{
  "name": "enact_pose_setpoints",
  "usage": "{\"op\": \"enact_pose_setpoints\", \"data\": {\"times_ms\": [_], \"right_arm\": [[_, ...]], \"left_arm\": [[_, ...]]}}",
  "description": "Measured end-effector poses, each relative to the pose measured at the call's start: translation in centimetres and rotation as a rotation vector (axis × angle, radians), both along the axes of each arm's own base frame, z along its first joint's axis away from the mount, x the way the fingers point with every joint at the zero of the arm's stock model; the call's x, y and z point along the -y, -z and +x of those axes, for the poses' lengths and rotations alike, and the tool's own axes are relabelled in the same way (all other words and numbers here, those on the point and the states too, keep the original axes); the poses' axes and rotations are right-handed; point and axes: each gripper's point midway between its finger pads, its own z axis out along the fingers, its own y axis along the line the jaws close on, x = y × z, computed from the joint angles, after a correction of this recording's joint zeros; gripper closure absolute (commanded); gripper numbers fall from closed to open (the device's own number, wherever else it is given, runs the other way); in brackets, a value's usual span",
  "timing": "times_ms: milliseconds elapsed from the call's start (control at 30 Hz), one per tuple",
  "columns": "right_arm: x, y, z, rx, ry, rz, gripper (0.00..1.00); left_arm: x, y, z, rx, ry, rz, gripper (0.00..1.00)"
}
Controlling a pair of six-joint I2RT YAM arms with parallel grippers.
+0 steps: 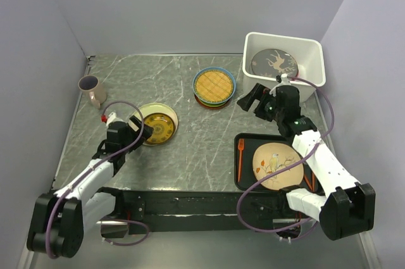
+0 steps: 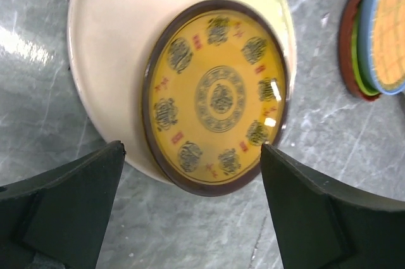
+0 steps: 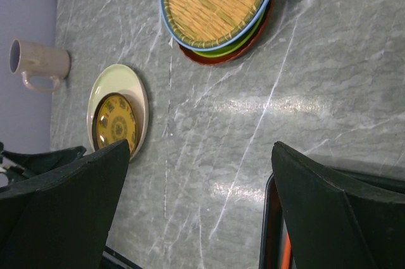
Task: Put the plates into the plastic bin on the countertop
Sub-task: Pick up the plate at the center of the board.
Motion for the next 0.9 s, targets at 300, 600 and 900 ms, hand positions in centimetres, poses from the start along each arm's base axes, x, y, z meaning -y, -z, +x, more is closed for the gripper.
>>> {"op": "enact_pose_setpoints", "data": {"times_ms": [300,600,900], "right_arm": [[-0.1,0.4,-0.1,-0.008,-0.006,-0.001,0.00],[-0.2,1.0,-0.1,-0.018,-0.009,-0.002,0.00],[-0.3,1.3,-0.1,-0.028,-0.016,0.000,0.00]], "left_arm": [[0.6,1.8,0.9,-0.024,-0.007,-0.042,0.30],[0.7,2.5,0.9,-0.037,-0.024,-0.069,0.49],[1.0,3.5,0.5,-0.080,-0.020,-0.090,0.91]]}}
